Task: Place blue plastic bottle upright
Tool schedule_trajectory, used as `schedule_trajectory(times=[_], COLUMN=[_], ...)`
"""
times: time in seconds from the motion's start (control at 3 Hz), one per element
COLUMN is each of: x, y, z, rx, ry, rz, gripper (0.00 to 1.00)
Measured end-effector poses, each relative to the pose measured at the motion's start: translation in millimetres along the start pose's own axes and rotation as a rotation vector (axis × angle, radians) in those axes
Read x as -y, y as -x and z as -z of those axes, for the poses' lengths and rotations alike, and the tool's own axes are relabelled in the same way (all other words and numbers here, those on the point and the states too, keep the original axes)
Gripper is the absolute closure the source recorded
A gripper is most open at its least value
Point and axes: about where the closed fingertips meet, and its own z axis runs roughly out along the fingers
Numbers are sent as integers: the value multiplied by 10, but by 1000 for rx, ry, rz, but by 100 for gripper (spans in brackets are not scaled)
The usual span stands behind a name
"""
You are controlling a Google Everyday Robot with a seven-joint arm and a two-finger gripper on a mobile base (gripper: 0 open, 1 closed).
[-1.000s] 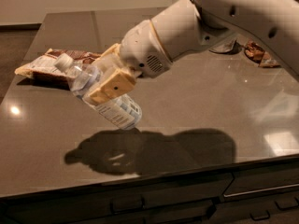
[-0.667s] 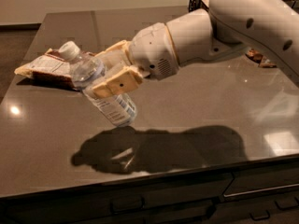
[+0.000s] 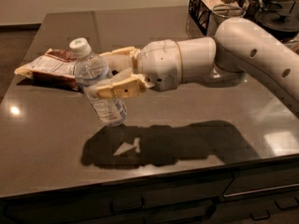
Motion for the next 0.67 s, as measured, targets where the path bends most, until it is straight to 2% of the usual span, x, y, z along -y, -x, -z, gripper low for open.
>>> schedule_trajectory(times=[0.67], x=[54], y=[-169], z=[-8], rx=[90], ry=[-40], rz=[2], gripper=[100])
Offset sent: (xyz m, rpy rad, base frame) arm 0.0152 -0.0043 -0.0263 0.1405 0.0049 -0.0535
